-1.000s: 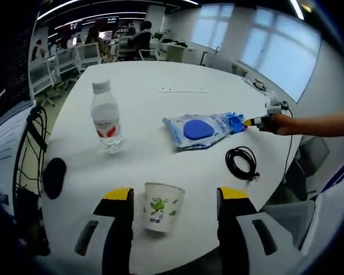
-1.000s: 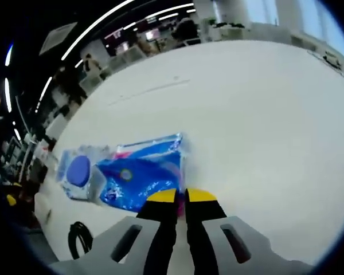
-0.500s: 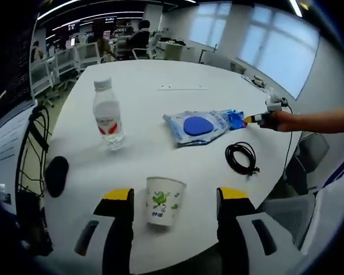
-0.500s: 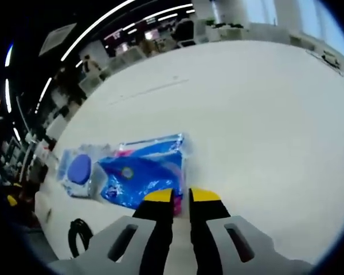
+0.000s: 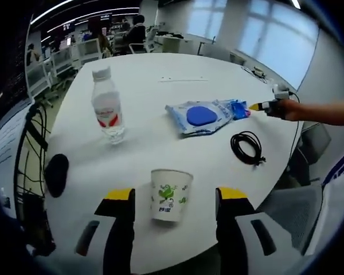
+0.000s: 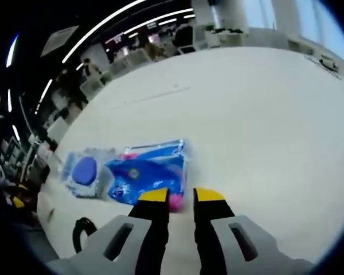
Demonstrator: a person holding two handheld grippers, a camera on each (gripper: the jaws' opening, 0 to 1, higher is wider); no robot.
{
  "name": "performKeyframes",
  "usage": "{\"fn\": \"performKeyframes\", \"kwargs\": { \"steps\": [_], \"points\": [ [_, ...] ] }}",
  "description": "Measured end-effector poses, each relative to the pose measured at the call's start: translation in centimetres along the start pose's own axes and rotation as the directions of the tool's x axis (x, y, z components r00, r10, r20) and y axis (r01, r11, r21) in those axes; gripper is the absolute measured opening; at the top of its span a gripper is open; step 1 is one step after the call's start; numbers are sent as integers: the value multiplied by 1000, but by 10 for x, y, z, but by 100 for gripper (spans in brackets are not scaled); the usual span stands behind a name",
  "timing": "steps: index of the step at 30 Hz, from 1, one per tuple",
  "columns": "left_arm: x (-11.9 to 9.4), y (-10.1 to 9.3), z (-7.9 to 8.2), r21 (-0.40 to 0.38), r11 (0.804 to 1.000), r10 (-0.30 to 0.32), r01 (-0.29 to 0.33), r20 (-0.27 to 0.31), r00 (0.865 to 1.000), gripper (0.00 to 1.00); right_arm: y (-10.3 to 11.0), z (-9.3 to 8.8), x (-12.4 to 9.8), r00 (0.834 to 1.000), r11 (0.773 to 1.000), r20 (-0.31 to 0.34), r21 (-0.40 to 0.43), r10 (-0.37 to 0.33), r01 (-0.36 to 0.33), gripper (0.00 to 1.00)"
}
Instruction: Arrange the tabletop items into an orderly group along one side of the table until the central work area is clear of visible clutter.
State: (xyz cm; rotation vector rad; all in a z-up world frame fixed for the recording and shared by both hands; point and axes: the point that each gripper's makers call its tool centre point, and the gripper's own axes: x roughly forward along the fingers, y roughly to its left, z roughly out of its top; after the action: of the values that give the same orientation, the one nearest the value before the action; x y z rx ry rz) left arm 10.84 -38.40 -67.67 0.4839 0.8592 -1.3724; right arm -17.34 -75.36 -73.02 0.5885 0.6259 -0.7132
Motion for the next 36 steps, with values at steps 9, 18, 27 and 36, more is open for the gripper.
{"fn": "performKeyframes", "kwargs": {
  "steps": [9,18,27,36],
  "points": [
    [24,2,-19,9,999,-30,31,-57,998,58,13,-4,-21,1000,999,17,-36,11,-11,19],
    [39,6,-33,14,999,-47,48,-93,995,58,40,-22,-36,998,995,17,-81,59,-58,25],
    [48,6,-38,22,998,-55,58,-104,993,58,87,-44,-46,990,977,-11,-159,141,-141,33],
    [58,7,-42,22,997,-70,73,-113,991,58,131,-53,-53,980,960,-14,-199,201,-199,33]
  ]
}}
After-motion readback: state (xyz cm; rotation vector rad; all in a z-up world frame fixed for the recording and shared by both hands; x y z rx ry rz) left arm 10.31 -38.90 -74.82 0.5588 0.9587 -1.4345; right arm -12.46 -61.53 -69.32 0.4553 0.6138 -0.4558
